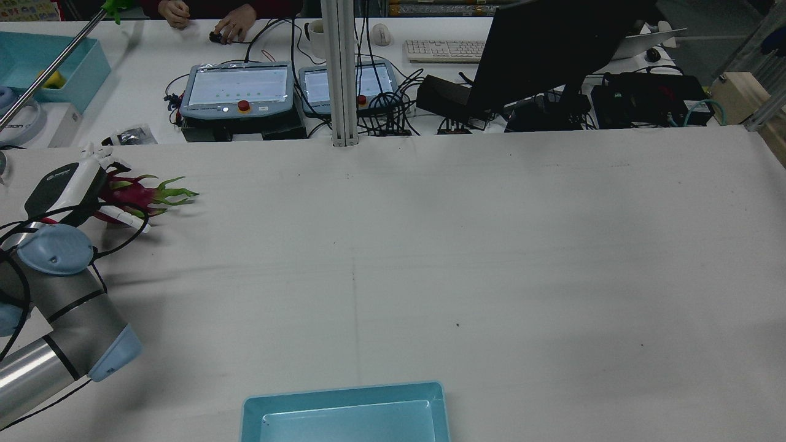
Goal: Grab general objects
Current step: 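Position the left hand's fingers around the dragon fruit, then close the left hand's fingers to grasp the dragon fruit, then lift the dragon fruit and carry it toward the light-blue tray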
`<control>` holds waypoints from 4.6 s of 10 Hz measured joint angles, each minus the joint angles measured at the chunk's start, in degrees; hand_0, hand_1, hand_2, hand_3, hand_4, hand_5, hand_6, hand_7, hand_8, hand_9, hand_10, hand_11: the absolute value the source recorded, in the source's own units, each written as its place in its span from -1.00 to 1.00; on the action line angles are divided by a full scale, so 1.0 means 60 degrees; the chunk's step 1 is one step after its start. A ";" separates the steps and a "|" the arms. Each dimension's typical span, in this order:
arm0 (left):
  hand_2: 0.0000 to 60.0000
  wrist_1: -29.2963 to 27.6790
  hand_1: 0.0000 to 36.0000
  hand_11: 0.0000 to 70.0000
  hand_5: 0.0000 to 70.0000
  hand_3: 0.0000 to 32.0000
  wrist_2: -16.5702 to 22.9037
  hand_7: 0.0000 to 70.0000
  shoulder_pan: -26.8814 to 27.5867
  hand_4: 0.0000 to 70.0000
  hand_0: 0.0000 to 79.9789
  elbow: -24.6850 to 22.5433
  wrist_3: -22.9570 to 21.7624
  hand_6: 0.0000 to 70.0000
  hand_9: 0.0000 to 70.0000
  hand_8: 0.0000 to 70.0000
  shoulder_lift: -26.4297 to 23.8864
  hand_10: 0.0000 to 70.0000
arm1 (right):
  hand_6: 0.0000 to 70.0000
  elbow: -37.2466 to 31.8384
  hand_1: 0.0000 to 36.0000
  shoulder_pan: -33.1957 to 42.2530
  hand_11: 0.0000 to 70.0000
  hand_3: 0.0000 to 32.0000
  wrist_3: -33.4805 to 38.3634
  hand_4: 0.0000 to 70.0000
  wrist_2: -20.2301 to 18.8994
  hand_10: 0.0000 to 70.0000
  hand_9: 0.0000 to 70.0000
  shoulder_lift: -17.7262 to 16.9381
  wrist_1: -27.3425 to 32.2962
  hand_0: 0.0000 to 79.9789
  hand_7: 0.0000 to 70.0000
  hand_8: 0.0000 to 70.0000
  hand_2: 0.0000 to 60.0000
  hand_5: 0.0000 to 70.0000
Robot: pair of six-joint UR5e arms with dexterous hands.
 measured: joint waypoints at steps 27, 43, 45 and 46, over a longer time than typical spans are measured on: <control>-0.25 -0.1020 -1.00 1.00 1.00 -1.00 -0.1045 1.00 0.0705 1.00 0.16 0.1376 0.0759 1.00 0.68 0.66 -0.0636 1.00 | -1.00 -0.0002 -1.00 0.0000 -1.00 -1.00 0.0000 -1.00 0.0000 -1.00 -1.00 0.0000 0.0007 -1.00 -1.00 -1.00 -1.00 -1.00; 1.00 0.2118 0.08 1.00 1.00 -1.00 -0.1084 1.00 0.0806 1.00 0.19 -0.1129 0.0773 1.00 1.00 1.00 -0.0940 1.00 | -1.00 0.0028 -1.00 0.0000 -1.00 -1.00 -0.0014 -1.00 0.0000 -1.00 -1.00 0.0000 -0.0002 -1.00 -1.00 -1.00 -1.00 -1.00; 1.00 0.2765 -0.02 1.00 1.00 -1.00 -0.1034 1.00 0.0921 1.00 0.16 -0.1412 0.0787 1.00 1.00 1.00 -0.1276 1.00 | -1.00 0.0037 -1.00 0.0008 -1.00 -1.00 -0.0015 -1.00 0.0000 -1.00 -1.00 0.0000 -0.0001 -1.00 -1.00 -1.00 -1.00 -1.00; 1.00 0.3055 -0.08 1.00 1.00 -1.00 -0.1029 1.00 0.1090 1.00 0.15 -0.1636 0.0787 1.00 1.00 1.00 -0.1371 1.00 | -1.00 0.0038 -1.00 0.0011 -1.00 -1.00 -0.0015 -1.00 0.0000 -1.00 -1.00 -0.0003 -0.0001 -1.00 -1.00 -1.00 -1.00 -1.00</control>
